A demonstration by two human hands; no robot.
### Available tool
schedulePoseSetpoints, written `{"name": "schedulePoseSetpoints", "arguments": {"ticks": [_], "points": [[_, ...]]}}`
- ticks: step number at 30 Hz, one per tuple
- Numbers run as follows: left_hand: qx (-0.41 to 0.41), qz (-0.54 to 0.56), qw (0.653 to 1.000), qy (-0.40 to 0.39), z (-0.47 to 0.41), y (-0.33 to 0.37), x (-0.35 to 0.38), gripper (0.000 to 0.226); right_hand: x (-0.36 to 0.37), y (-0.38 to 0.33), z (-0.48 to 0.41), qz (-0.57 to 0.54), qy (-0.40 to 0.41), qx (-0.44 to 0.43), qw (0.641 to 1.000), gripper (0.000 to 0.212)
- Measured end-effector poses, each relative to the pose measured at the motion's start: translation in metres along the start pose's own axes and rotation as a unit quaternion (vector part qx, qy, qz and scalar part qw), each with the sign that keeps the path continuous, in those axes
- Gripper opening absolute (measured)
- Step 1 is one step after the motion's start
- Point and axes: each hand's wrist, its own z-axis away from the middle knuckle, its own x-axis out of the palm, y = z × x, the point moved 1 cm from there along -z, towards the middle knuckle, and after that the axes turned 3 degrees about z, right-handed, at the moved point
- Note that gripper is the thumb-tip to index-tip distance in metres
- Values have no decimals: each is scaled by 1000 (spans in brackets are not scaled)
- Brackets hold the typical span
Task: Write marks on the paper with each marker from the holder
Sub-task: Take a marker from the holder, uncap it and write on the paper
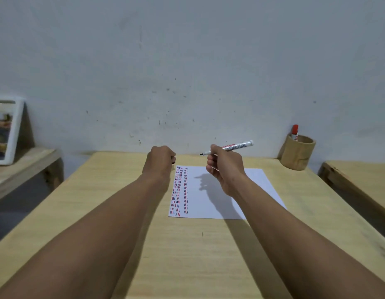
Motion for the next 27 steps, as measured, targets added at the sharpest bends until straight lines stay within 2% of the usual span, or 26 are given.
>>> {"name": "schedulePoseSetpoints", "arguments": {"ticks": [3, 6, 7, 10, 12, 15, 19, 23, 27], "points": [[-13, -44, 999, -9, -8, -14, 8, 6, 0, 6, -7, 24, 0, -2, 1000, 15], [37, -142, 989, -19, -13, -27, 16, 35, 0, 10, -14, 48, -2, -13, 999, 18], [49, -157, 986, -22, -12, -29, 17, 37, 0, 11, -17, 52, -2, -18, 998, 18], [88, -183, 979, -10, -12, -29, 14, 25, 1, 13, -24, 66, 3, -30, 997, 18], [102, -212, 972, 8, -11, -33, 12, 39, 3, 15, -28, 79, 4, -41, 996, 17], [81, -245, 966, 6, -3, -45, 6, 54, 8, 19, -37, 118, 6, -70, 991, 14], [-5, -320, 943, -94, 3, -61, 4, 57, 16, 27, -56, 251, 37, -118, 960, 21], [4, -346, 929, -134, 5, -66, 5, 57, 23, 38, -73, 344, 56, -140, 927, 18], [8, -352, 926, -134, 4, -68, 5, 58, 25, 55, -83, 353, 66, -142, 922, 23]]}}
